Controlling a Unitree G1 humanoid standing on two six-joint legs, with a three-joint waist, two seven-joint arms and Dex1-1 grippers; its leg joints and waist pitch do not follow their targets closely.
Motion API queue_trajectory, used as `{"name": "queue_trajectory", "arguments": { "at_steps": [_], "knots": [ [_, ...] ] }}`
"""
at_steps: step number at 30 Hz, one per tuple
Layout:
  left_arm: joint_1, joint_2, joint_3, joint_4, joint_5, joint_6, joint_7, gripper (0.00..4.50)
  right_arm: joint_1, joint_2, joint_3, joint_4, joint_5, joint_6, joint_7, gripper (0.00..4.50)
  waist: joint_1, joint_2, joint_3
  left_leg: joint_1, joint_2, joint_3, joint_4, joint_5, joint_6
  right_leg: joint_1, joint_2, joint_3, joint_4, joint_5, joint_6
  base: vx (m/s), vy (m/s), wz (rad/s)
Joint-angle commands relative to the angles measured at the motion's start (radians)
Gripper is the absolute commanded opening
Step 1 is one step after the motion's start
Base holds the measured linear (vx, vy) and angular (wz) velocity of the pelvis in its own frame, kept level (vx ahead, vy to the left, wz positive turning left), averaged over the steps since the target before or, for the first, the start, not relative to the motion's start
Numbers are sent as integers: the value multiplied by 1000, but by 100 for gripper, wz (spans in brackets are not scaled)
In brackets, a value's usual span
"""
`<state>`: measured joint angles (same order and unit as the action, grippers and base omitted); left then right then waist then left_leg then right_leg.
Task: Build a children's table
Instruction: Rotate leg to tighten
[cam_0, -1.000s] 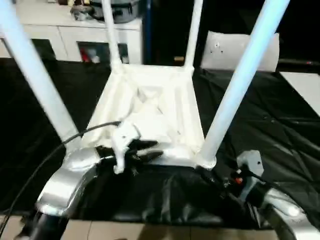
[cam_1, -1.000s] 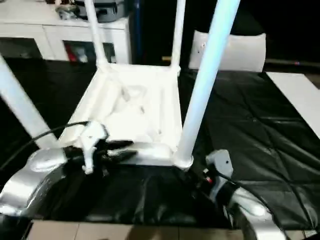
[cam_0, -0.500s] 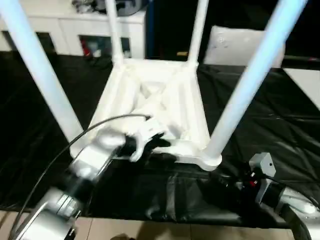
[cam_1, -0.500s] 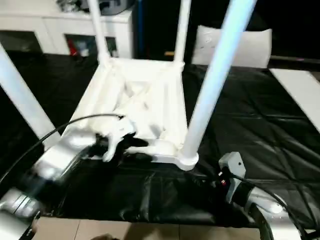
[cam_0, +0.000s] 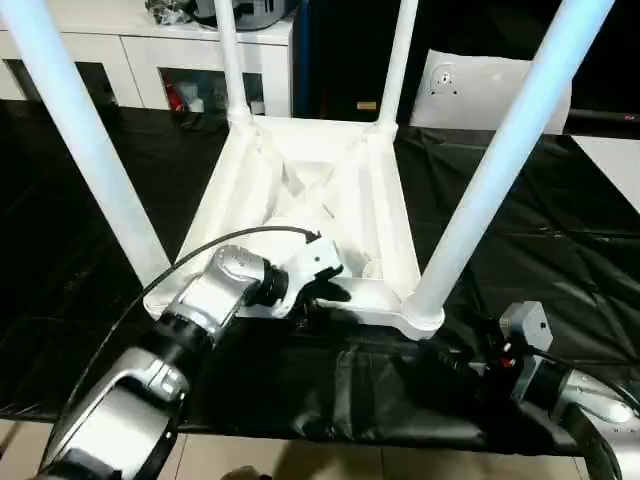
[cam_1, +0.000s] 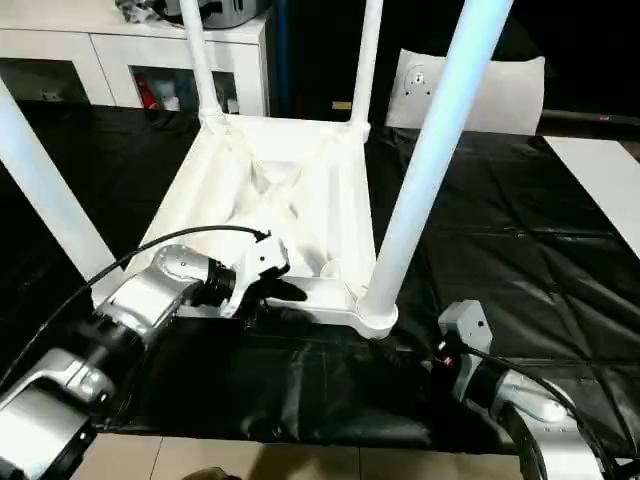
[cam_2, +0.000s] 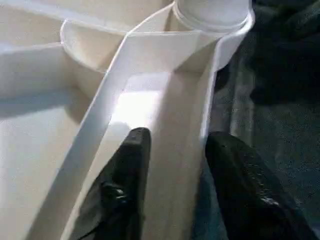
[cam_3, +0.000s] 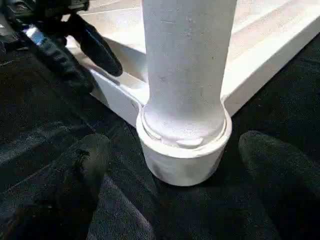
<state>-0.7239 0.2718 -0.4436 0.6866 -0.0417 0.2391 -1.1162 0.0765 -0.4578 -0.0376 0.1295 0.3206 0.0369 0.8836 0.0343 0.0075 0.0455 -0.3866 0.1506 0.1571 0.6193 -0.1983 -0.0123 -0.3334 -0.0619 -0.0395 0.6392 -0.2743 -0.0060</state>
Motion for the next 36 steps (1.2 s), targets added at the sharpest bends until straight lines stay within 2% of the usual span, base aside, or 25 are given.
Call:
{"name": "queue_trajectory", "arguments": {
  "at_steps": [1, 5, 8, 12, 15, 16, 21, 23, 24, 25, 27, 29, 30, 31, 32, 34, 36],
  "knots": [
    [-31, -3, -5, 36, 30, -29, 11, 160, -16, -8, -5, 1, -1, -4, 4, 450, 3, -8, -48, 16, 86, -30, -83, -146, 116, 24, -103, 43, -85, 55, -297, 0, 0, 0],
    [-52, -7, -15, 82, 53, -65, 7, 127, -20, -7, -2, 4, -2, -6, 6, 450, 3, -8, -44, 19, 88, -30, -88, -192, 99, 21, -104, 44, -92, -17, -293, 0, 0, 0],
    [-72, -8, -35, 119, 84, -101, -7, 97, -27, -7, 1, 15, -7, -14, 9, 450, 1, -9, -40, 20, 89, -32, -94, -245, 70, 17, -106, 47, -100, -99, -281, 0, 0, 0],
    [-86, -8, -51, 147, 111, -136, -23, 62, -30, -7, 0, 26, -11, -24, 9, 450, 0, -6, -38, 19, 90, -33, -98, -259, 58, 15, -108, 48, -103, -121, -276, 0, 0, 0],
    [-95, -13, -52, 163, 117, -162, -32, 50, -30, -7, -3, 33, -9, -31, 11, 450, 0, -7, -38, 18, 90, -31, -98, -258, 61, 13, -108, 49, -104, -109, -279, 0, 0, 0],
    [-98, -18, -42, 167, 108, -170, -36, 31, -31, -10, -5, 25, -6, -26, 11, 450, 1, -7, -39, 18, 90, -31, -98, -252, 64, 14, -109, 49, -103, -99, -280, 0, 0, 0],
    [-86, -13, -11, 152, 70, -220, -96, 9, -28, -17, -8, -86, 23, 38, -2, 450, 3, -9, -41, 18, 94, -29, -100, -216, 87, 16, -109, 48, -100, -57, -275, 0, 0, 0],
    [-74, -5, -4, 141, 62, -234, -114, 4, -31, -18, -7, -110, 29, 52, -5, 450, 2, -9, -48, 17, 94, -25, -95, -150, 116, 18, -109, 46, -89, 55, -283, 0, 0, 0],
    [-74, -5, -4, 141, 62, -234, -114, 4, -31, -18, -7, -110, 29, 52, -5, 450, 2, -9, -49, 18, 93, -24, -94, -137, 122, 18, -109, 45, -87, 80, -287, 0, 0, 0],
    [-45, 16, 10, 109, 47, -239, -124, 4, -37, -24, -1, -146, 43, 79, 1, 450, 3, -10, -49, 17, 92, -22, -92, -126, 133, 18, -110, 44, -85, 110, -295, 0, 0, 0],
    [1, 52, 36, 60, 22, -263, -136, 4, -40, -42, 20, -233, 69, 147, 9, 450, 6, -17, -53, 10, 89, -20, -87, -81, 158, 27, -110, 43, -78, 170, -288, 0, 0, 0],
    [24, 73, 49, 37, 13, -266, -146, 4, -53, -48, 38, -236, 71, 163, 29, 450, 2, -9, -55, 11, 91, -19, -84, -60, 179, 18, -108, 40, -71, 215, -282, 0, 0, 0],
    [40, 86, 58, 19, 3, -268, -161, 4, -69, -49, 50, -223, 69, 168, 48, 450, 2, -12, -54, 14, 91, -17, -85, -70, 177, 15, -107, 40, -75, 199, -283, 0, 0, 0],
    [52, 94, 68, 4, -9, -266, -175, 4, -87, -48, 59, -205, 64, 169, 62, 450, 0, -12, -52, 11, 90, -17, -86, -82, 167, 17, -107, 38, -75, 166, -290, 0, 0, 0],
    [55, 95, 71, 1, -12, -263, -178, 4, -91, -48, 61, -200, 62, 169, 65, 450, 1, -10, -51, 14, 93, -15, -87, -94, 155, 13, -107, 39, -77, 135, -292, 0, 0, 0],
    [83, 120, 76, -40, -28, -256, -214, 4, -139, -40, 75, -152, 50, 166, 78, 450, 0, -12, -51, 16, 93, -14, -89, -100, 140, 11, -104, 39, -76, 114, -298, 0, 0, 0],
    [110, 146, 71, -80, -33, -248, -247, 4, -173, -39, 90, -142, 54, 185, 90, 450, -3, -9, -51, 17, 93, -14, -89, -93, 134, 10, -102, 40, -72, 126, -304, 0, 0, 0]
  ]
}}
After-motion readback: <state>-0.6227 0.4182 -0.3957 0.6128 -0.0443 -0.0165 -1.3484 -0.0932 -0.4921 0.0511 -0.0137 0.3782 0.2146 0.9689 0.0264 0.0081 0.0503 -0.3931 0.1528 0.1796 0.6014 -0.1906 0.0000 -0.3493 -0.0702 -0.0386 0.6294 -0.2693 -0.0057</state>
